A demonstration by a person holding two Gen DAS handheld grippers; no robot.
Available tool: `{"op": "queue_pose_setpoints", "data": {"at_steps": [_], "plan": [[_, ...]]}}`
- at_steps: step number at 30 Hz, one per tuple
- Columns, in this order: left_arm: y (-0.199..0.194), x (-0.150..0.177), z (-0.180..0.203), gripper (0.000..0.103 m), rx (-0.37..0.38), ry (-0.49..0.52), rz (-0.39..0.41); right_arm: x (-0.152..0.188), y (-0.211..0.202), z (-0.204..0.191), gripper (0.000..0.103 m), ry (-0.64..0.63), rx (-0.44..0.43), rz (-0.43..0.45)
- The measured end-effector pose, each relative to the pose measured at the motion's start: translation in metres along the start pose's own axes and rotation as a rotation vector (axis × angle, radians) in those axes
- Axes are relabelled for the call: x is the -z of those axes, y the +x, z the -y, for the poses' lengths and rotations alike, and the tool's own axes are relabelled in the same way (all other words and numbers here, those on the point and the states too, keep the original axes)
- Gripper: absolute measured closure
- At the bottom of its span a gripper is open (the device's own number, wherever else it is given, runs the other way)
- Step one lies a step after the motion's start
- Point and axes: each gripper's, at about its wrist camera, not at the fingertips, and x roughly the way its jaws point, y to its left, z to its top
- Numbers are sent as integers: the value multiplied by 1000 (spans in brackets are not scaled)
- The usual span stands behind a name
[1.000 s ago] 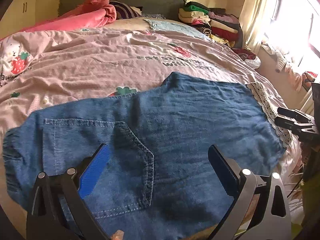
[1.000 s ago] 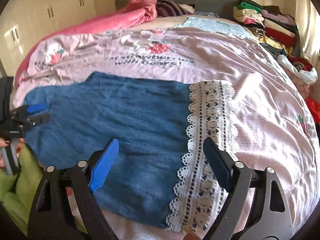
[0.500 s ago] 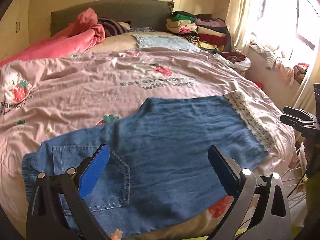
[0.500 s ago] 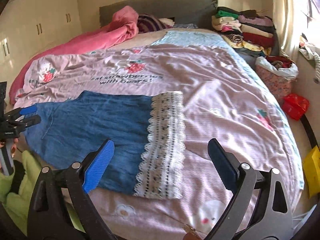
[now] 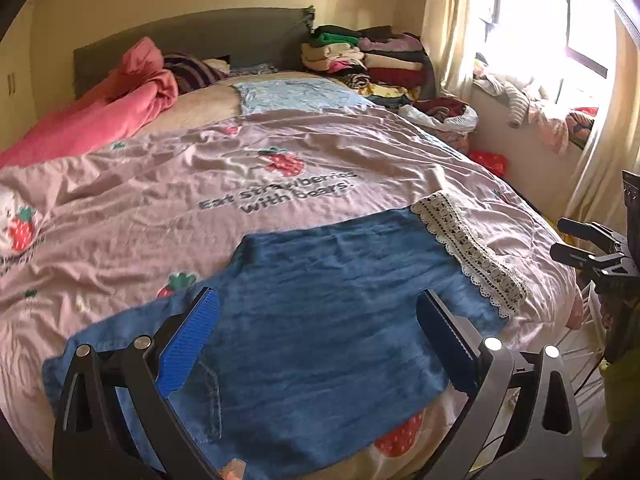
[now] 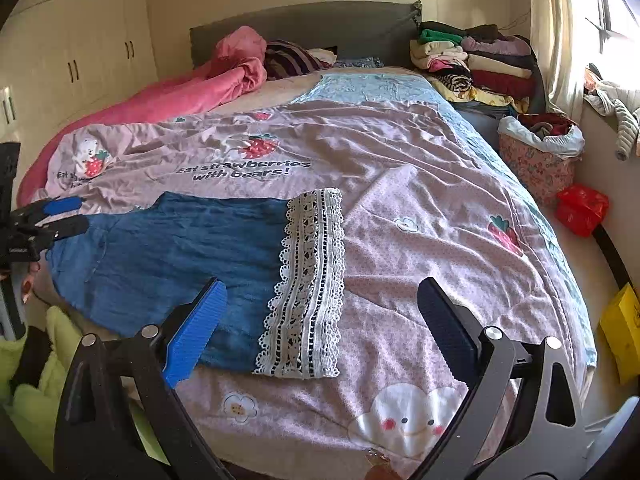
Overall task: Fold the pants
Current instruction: 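Smooth the folded pants with both open tools and withdraw, then grasp the lace hem end with the right tool while the left tool grasps the denim beside it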
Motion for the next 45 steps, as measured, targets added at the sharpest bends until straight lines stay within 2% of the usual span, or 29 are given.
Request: {"op": "queue_pose_setpoints", "data": {"at_steps": [5,17,31,35,40,45], "plan": [[17,-16,11,5,40,31,-18,9,7,1,12,15,-8,-21],[78,-43,43,5,82,139,-108,25,39,-1,12,62,-57,-119],[161,-77,92,5,175,358,-158,36,57,-1,12,98,-88,-159],[190,-80,92,5,167,346,-189,36,64,-1,12,114,-119,-159],[210,-82,83,5,248,260,-204,40,77,-5,12,125,-139,-186],[228,-80,84,9,253,246,-220,43,85,1,12,171,-169,-171]]}}
